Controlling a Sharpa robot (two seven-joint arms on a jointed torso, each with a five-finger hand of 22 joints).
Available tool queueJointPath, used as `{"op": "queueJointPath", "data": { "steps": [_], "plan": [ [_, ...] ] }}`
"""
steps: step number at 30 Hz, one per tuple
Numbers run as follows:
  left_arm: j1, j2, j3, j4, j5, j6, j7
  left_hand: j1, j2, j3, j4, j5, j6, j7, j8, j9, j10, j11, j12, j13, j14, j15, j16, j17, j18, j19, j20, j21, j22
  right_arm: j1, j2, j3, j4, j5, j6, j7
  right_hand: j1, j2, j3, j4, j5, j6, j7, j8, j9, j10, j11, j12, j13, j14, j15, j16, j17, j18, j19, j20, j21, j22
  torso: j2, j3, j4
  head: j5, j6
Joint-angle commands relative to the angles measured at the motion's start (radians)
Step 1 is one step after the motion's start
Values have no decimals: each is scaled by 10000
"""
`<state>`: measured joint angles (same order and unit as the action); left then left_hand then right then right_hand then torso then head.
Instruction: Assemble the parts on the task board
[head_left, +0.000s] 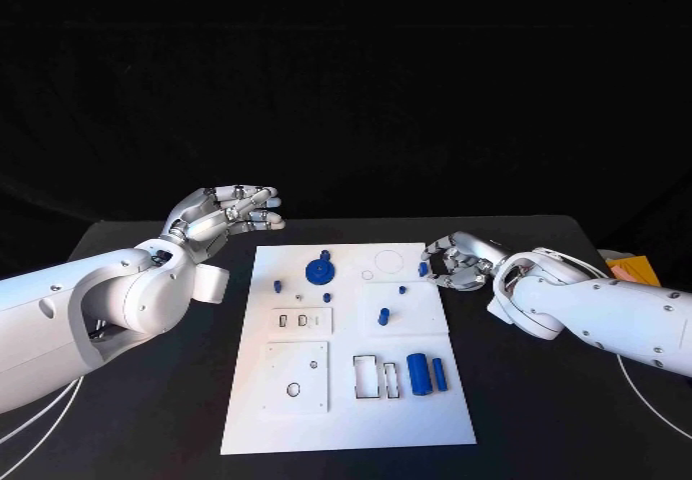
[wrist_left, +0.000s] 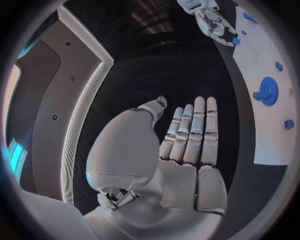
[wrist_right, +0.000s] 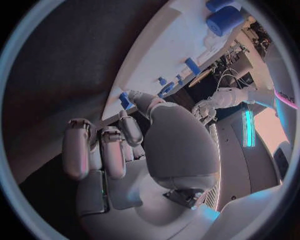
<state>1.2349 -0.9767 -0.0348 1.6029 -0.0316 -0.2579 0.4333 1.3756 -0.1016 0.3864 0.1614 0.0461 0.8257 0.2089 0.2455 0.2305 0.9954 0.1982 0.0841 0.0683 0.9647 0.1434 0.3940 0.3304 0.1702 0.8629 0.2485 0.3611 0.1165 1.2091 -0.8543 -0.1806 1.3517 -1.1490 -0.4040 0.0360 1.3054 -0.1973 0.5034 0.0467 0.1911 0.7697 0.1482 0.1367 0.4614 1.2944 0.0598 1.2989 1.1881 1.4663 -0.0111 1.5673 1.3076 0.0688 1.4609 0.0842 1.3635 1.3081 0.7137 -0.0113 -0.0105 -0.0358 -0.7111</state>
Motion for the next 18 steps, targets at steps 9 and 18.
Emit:
{"op": "queueJointPath", "data": {
  "steps": [9,18],
  "plan": [
    [4,-5,6,36,-55,191,69,5,72,45,29,36,-67,524,-37,16,-56,-1,-65,10,-73,-28,62,11,124,-46,17,-62,-10,-15,168,2,-132,13,41,-113,-109,249,-33,183,31,252,93,90,101,168,90,159,162,1045,14,35,2632,-164,407,6,173,300,-14,6,-9,42,-45],
    [4,-15,6,46,-57,196,54,5,72,45,29,36,-67,524,-37,16,-56,-1,-65,10,-73,-28,62,11,124,-46,17,-62,-10,-15,268,4,-206,66,22,-143,-151,416,-62,332,-7,1066,131,459,268,279,130,303,335,1045,63,35,2632,-180,422,68,276,431,-10,16,-7,64,-92]
  ]
}}
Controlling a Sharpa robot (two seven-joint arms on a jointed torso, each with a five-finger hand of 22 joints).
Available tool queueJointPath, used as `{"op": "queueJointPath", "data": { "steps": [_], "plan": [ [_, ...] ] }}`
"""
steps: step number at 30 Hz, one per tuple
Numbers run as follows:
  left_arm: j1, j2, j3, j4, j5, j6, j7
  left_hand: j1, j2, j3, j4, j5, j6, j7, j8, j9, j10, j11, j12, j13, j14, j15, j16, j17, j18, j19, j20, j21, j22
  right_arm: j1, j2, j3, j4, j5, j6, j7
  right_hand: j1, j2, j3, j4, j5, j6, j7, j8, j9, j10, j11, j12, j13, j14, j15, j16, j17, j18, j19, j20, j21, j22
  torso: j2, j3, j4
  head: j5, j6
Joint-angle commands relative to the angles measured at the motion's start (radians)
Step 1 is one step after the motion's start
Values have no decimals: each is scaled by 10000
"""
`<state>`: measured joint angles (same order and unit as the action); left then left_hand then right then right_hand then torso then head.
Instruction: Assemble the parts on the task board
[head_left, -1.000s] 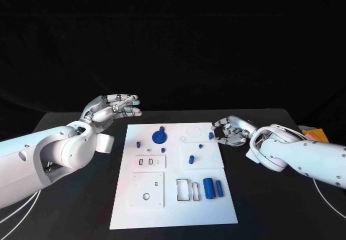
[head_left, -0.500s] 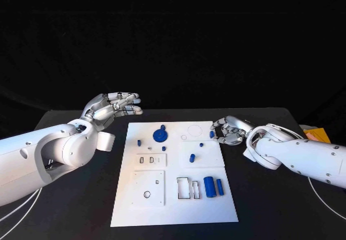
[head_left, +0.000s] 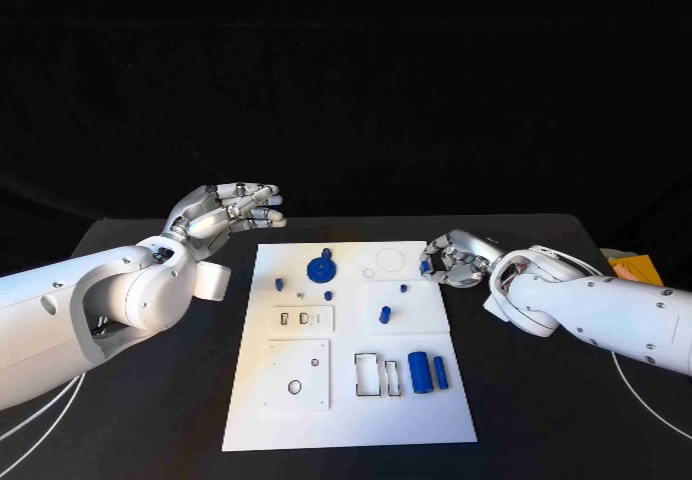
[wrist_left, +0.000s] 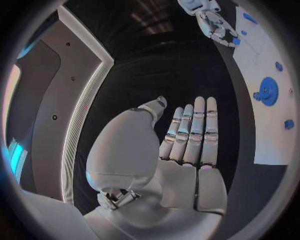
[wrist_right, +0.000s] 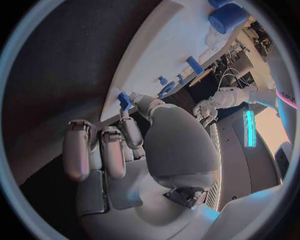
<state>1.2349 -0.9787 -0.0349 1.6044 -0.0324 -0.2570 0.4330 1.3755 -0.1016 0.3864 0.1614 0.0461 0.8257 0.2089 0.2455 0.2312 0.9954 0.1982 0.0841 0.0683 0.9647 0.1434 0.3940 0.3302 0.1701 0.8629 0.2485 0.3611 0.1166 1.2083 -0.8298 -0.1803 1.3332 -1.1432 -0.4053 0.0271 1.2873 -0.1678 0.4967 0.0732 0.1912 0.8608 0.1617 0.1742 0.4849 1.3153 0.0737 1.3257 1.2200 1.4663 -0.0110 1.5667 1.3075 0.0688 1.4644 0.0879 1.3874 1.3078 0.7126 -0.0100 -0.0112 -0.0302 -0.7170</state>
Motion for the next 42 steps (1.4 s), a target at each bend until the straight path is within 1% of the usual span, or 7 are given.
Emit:
{"op": "queueJointPath", "data": {
  "steps": [1,3,6,18,32,36,42],
  "plan": [
    [5,4,6,33,-50,191,55,5,72,45,29,36,-67,524,-37,9,-56,-1,-64,10,-73,-28,62,13,125,-46,17,-61,-11,-6,29,1,-29,10,38,-60,39,150,5,77,-12,282,-24,158,64,83,-22,49,35,1044,54,41,2633,-182,388,30,49,449,3,0,3,7,-36],
    [5,-1,6,37,-50,197,50,5,72,45,29,36,-67,524,-37,9,-56,-1,-64,10,-73,-28,62,13,125,-46,17,-61,-11,-6,42,1,-46,12,43,-69,53,180,-5,83,-15,439,-64,266,113,97,-53,63,56,1044,34,41,2633,-183,389,19,64,471,2,2,2,9,-37],
    [5,-6,6,42,-51,202,45,24,54,41,32,36,-58,523,-39,19,-48,-2,-61,12,-87,-28,72,31,125,-47,18,-65,-23,-6,68,1,-65,14,55,-81,63,203,-6,86,-15,501,-88,314,135,120,-72,84,86,1044,19,41,2633,-188,395,10,85,498,-1,0,-8,19,-48],
    [6,-32,7,83,-51,216,18,24,54,41,32,36,-58,523,-39,19,-48,-2,-61,12,-87,-28,72,31,125,-47,18,-65,-23,-7,208,1,-230,-130,146,-191,76,190,-13,74,-24,502,-96,325,142,113,-82,77,76,1044,10,41,2633,-192,402,4,105,523,10,9,3,33,-104],
    [6,-62,7,110,-51,216,0,18,51,35,43,35,-60,526,-42,21,-50,0,-62,11,-92,-26,73,36,124,-48,19,-67,-27,-22,333,1,-316,-273,136,-255,88,167,-21,60,-32,470,-92,316,140,94,-83,59,53,1044,5,41,2633,-193,401,-1,106,525,-4,10,-9,38,-181],
    [6,-63,7,109,-51,213,-1,18,51,35,43,35,-60,526,-42,21,-50,0,-62,11,-92,-26,73,36,124,-48,19,-67,-27,-23,330,1,-290,-279,-80,-260,96,188,-14,64,-19,463,-92,322,144,116,-83,79,85,1044,4,41,2633,-196,405,-6,120,543,-7,12,-14,57,-208],
    [6,-68,7,102,-52,220,-13,18,51,35,43,35,-60,526,-42,21,-50,0,-62,11,-92,-26,73,36,124,-48,19,-67,-27,-22,248,3,-110,-288,-687,-448,127,259,16,64,94,535,-128,394,180,194,-110,145,179,1044,-14,41,2633,-204,415,-20,152,583,-3,6,-3,92,-221]
  ]
}}
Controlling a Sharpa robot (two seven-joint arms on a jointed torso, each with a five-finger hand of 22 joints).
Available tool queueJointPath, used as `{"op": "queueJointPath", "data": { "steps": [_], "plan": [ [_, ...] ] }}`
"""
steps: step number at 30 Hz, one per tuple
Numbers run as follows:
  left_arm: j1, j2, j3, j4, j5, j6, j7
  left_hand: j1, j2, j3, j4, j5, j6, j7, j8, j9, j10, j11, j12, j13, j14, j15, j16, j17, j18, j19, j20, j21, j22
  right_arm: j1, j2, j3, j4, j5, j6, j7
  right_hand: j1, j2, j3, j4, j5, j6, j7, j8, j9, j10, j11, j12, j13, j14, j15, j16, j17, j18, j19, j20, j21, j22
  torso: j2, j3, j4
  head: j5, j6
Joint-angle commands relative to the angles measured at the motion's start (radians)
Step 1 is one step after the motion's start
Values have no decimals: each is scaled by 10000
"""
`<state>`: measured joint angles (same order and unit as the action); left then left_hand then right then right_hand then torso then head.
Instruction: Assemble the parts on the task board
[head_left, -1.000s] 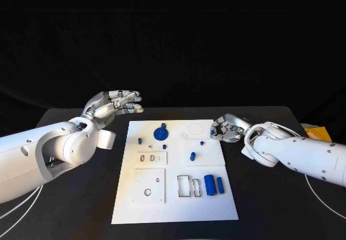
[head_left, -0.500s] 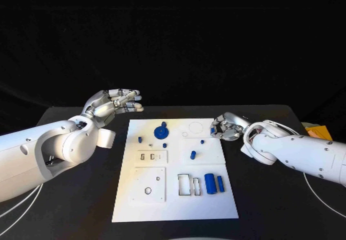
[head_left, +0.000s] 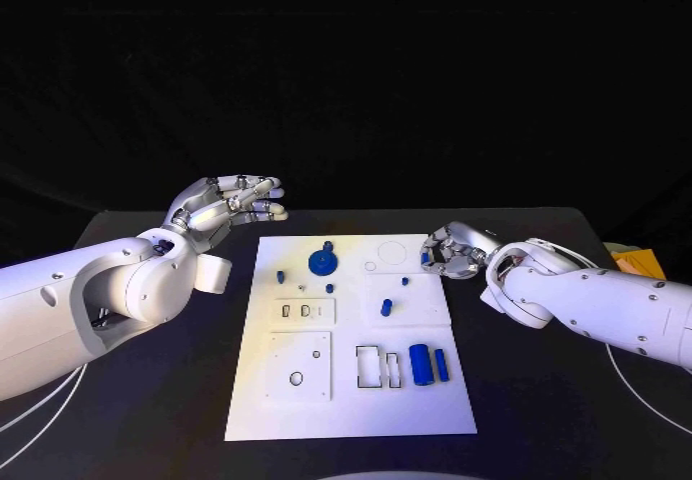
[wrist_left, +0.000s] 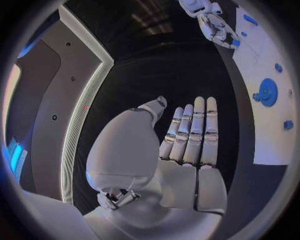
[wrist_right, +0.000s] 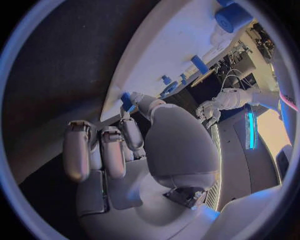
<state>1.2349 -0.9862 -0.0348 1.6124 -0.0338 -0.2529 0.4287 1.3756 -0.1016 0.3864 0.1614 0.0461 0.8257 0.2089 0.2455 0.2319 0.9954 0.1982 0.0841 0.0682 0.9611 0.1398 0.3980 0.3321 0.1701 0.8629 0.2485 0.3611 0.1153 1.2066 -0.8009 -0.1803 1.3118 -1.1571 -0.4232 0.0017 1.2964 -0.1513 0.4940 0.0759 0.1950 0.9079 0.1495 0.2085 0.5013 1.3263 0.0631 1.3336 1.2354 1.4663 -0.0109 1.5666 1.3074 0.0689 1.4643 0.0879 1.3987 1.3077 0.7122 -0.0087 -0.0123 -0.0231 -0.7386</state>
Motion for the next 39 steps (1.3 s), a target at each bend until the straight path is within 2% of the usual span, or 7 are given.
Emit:
{"op": "queueJointPath", "data": {
  "steps": [1,9,13,20,25,29,39],
  "plan": [
    [6,9,7,20,-37,189,20,18,51,35,43,35,-60,526,-42,14,-50,0,-62,11,-56,10,34,17,124,-48,19,-67,-14,0,-72,6,169,-150,-603,-248,41,104,47,35,67,78,-13,64,22,106,-9,87,52,1045,-19,42,2634,-206,418,-23,44,589,-5,-8,4,41,-15],
    [5,47,7,-6,-38,251,-5,13,52,32,55,35,-63,528,-46,16,-53,2,-64,11,-63,12,35,22,123,-50,20,-69,-19,296,-304,58,1080,-157,-978,-962,48,154,64,39,91,101,-29,93,37,144,-24,117,93,1045,-32,42,2634,-207,423,-33,53,601,-31,-15,-10,124,-4],
    [5,76,7,-73,-38,249,0,13,52,32,55,35,-63,528,-46,16,-53,2,-64,11,-63,12,35,22,123,-50,20,-69,-19,490,-272,66,1596,-272,-938,-1367,53,157,68,36,95,100,-31,94,39,145,-26,117,93,1045,-33,42,2634,-207,423,-35,54,601,-68,-35,-23,151,-9],
    [5,197,5,-242,-37,256,3,16,53,32,56,36,-61,526,-46,18,-51,1,-63,11,-65,12,37,25,123,-50,21,-70,-20,645,177,66,2461,-949,-706,-2287,68,200,92,31,125,78,-33,95,42,150,-33,118,94,1045,-42,42,2634,-204,421,-44,46,592,-148,-69,-2,341,-96],
    [5,289,4,-376,70,281,4,26,50,34,51,36,-57,523,-44,20,-46,-1,-60,12,-68,12,37,26,124,-50,21,-70,-22,621,666,41,2906,-1556,-560,-2965,54,206,91,41,134,55,-26,88,40,158,-29,124,105,1045,-44,42,2634,-197,413,-47,24,565,-179,-81,-2,541,-160],
    [5,373,3,-483,312,328,12,107,78,81,34,36,88,426,30,65,102,-71,9,32,-80,-27,51,50,129,-44,13,-71,-36,497,1095,25,3128,-2017,-440,-3374,44,205,88,45,139,40,-23,83,40,160,-27,125,106,1045,-44,42,2634,-196,411,-48,19,560,-204,-102,3,623,-193],
    [7,474,2,-732,314,467,-68,269,93,283,43,38,614,120,290,213,731,-326,142,39,46,-194,-83,34,148,132,-80,-17,-67,126,2013,-22,2919,-2764,-172,-3862,11,188,72,58,147,8,-15,75,39,167,-21,130,114,1045,-42,42,2634,-196,412,-51,21,562,-184,-98,7,909,-238]
  ]
}}
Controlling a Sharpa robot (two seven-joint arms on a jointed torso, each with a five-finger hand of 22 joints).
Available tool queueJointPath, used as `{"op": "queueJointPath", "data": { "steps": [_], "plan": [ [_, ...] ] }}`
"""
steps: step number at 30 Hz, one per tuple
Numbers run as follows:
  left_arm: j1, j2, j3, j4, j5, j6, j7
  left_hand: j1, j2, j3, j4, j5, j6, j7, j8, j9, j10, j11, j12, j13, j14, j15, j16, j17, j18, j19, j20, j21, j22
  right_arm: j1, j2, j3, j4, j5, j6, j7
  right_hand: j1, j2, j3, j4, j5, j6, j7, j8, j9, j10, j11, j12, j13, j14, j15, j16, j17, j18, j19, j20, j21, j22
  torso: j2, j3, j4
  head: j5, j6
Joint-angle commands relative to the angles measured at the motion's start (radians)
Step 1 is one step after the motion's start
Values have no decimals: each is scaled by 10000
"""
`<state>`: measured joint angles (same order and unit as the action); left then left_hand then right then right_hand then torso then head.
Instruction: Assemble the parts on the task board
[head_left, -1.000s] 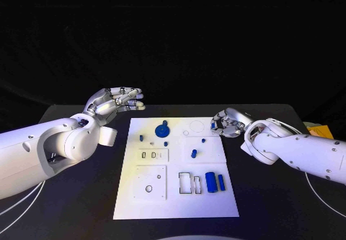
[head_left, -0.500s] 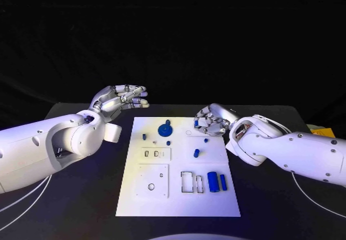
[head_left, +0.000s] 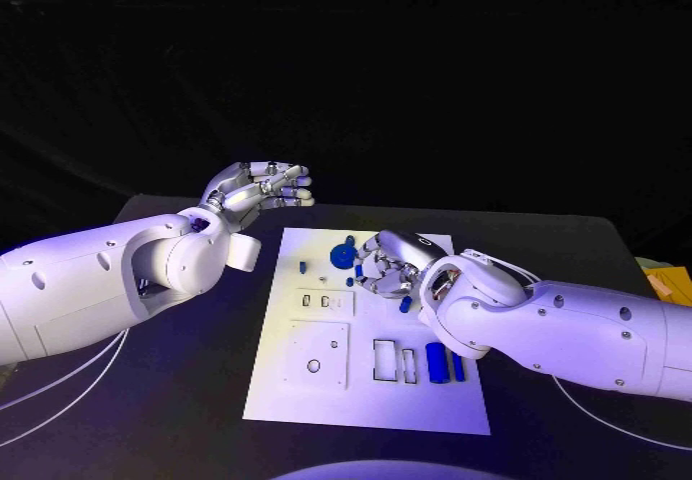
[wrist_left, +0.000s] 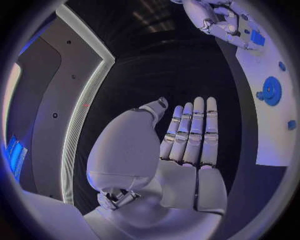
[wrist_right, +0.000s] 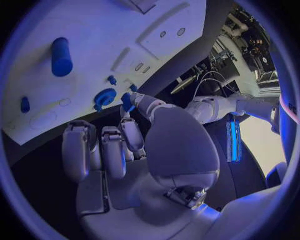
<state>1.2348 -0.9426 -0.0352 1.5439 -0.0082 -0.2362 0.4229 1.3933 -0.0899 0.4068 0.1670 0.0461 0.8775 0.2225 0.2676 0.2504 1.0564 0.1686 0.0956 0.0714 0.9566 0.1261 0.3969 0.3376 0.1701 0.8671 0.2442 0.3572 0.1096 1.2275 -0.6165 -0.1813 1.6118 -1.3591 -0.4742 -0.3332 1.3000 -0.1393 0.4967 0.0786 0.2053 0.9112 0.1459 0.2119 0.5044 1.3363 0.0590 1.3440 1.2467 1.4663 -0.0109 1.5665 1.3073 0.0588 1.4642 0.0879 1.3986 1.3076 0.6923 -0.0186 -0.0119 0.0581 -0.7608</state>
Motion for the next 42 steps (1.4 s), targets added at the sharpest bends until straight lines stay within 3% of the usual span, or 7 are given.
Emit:
{"op": "queueJointPath", "data": {
  "steps": [1,8,20,22,42],
  "plan": [
    [8,42,6,-68,10,327,-23,100,-29,99,-7,38,128,-35,85,37,163,-45,18,0,135,-74,-90,-25,149,125,-53,33,-11,-120,245,-16,-118,-793,364,-541,-26,69,45,31,44,-26,21,41,8,67,19,25,2,1045,-42,43,2635,-95,413,-50,21,563,17,0,6,113,-19],
    [11,58,7,-136,-338,485,-124,139,-109,222,54,37,278,-151,157,109,410,-123,-140,-61,186,-113,-465,-168,154,508,-188,124,-29,-346,633,-30,-339,-1049,438,-657,-48,60,35,42,45,-39,24,38,8,72,23,29,8,1045,-40,43,2635,-93,410,-51,12,552,25,3,8,223,-71],
    [12,105,7,-113,-494,378,-219,18,-246,164,206,37,225,-58,96,134,454,-92,-316,-66,650,-172,-616,-215,142,1041,-335,239,-54,-654,1144,-38,-664,-1420,367,-694,-59,56,30,48,45,-45,25,37,8,76,24,34,15,1045,-39,43,2635,-94,412,-51,17,558,29,7,8,335,-153],
    [12,111,7,-115,-448,322,-230,-31,-331,94,238,37,78,59,-4,104,330,-26,-333,-70,851,-170,-543,-166,134,1151,-359,288,-45,-679,1196,-38,-670,-1452,371,-677,-59,56,30,48,45,-45,25,37,8,76,24,34,15,1045,-39,43,2635,-94,412,-51,17,558,30,4,-1,353,-164],
    [11,119,7,-80,-360,215,-263,-46,-343,70,255,38,31,85,-38,96,267,-3,-328,-70,856,-153,-536,-152,120,1152,-356,286,-51,-784,1358,-39,-776,-1588,515,-656,-81,28,14,50,44,-75,27,32,8,68,26,26,5,1045,-37,43,2635,-92,409,-51,8,548,30,15,8,394,-336]
  ]
}}
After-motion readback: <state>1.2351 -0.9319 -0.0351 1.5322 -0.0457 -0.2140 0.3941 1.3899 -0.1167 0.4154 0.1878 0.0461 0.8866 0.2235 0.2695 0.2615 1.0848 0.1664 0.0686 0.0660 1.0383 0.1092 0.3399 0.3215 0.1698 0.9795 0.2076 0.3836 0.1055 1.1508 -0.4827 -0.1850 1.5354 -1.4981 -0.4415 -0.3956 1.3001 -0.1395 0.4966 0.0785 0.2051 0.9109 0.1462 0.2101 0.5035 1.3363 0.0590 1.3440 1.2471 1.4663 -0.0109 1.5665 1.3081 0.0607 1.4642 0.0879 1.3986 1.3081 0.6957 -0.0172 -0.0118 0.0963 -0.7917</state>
